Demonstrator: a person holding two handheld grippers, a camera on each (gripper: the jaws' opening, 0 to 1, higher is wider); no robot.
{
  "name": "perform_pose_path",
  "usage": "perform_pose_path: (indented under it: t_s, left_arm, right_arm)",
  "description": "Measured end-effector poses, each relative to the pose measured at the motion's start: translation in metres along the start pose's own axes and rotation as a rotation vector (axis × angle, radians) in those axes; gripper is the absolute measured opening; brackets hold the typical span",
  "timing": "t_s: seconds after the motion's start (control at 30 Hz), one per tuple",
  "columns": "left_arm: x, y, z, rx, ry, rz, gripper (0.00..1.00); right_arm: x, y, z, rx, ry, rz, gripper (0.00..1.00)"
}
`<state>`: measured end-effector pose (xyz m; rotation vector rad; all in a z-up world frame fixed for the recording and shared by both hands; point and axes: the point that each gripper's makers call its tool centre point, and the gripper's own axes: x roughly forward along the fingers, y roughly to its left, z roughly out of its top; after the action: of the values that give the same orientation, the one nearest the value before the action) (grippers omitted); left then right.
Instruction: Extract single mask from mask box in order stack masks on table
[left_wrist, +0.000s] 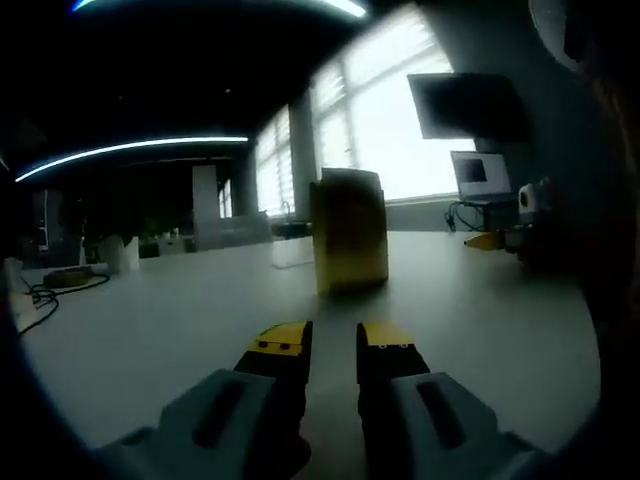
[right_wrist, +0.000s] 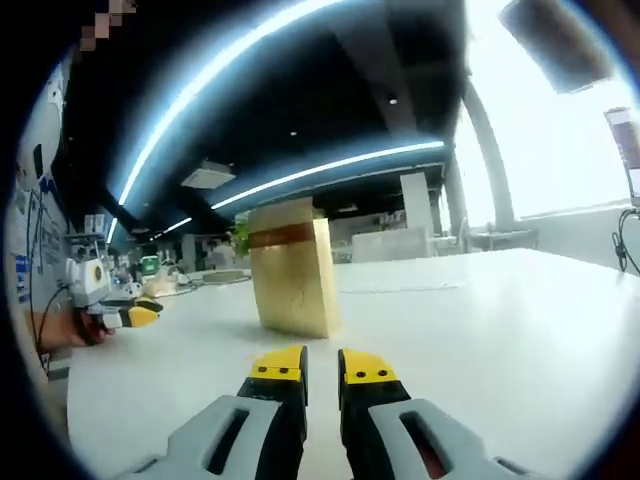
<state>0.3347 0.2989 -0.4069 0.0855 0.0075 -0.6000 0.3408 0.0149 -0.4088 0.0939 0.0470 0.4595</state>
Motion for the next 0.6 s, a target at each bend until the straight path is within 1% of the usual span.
perform_pose_path:
  t_s: [0.07,0.13,0.17,0.2,0.23,0.27,0.3,0.33,0.37,0.4,0.43,0.5,0.6]
  left_arm:
    - [0.002,0.002,0.001,-0.031,0.009,0.0,0.11]
    - [0.003,-0.001,0.001,-0.074,0.014,-0.029,0.11]
    - [0.004,0.004,-0.003,-0.073,0.024,-0.031,0.11]
    - [0.005,0.007,-0.01,-0.066,0.05,-0.032,0.11]
    - [0.006,0.007,-0.015,-0.049,0.077,-0.027,0.11]
    - [0.007,0.005,-0.018,-0.015,0.097,-0.027,0.11]
    - [0.009,-0.001,-0.019,0.011,0.106,-0.043,0.11]
    - [0.009,-0.003,-0.02,0.016,0.109,-0.048,0.11]
    - [0.01,-0.004,-0.021,0.021,0.113,-0.052,0.11]
    - [0.01,-0.005,-0.021,0.022,0.116,-0.056,0.11]
    - [0.01,-0.006,-0.021,0.018,0.116,-0.064,0.11]
    - [0.01,-0.008,-0.019,-0.024,0.105,-0.088,0.11]
    - [0.01,-0.005,-0.021,-0.064,0.105,-0.101,0.11]
  right_arm:
    - [0.002,0.006,-0.003,-0.018,0.012,0.03,0.09]
    - [0.003,0.008,-0.004,-0.034,0.023,0.027,0.09]
    - [0.003,0.006,-0.006,-0.053,0.033,0.015,0.09]
    - [0.003,0.006,-0.006,-0.051,0.037,0.014,0.09]
    - [0.003,0.004,-0.006,-0.029,0.037,0.006,0.09]
    - [0.003,0.001,-0.005,-0.025,0.034,-0.006,0.08]
    - [0.002,0.0,-0.002,-0.027,0.02,-0.014,0.08]
    - [0.002,-0.001,0.001,-0.014,0.001,-0.021,0.08]
    - [0.001,-0.003,0.001,-0.004,0.0,-0.024,0.08]
    - [0.001,-0.008,0.0,-0.004,0.005,-0.045,0.08]
    - [0.001,-0.01,-0.001,-0.016,0.008,-0.056,0.07]
    - [0.002,-0.007,-0.002,-0.026,0.017,-0.044,0.07]
    - [0.002,-0.005,-0.001,-0.027,0.015,-0.033,0.07]
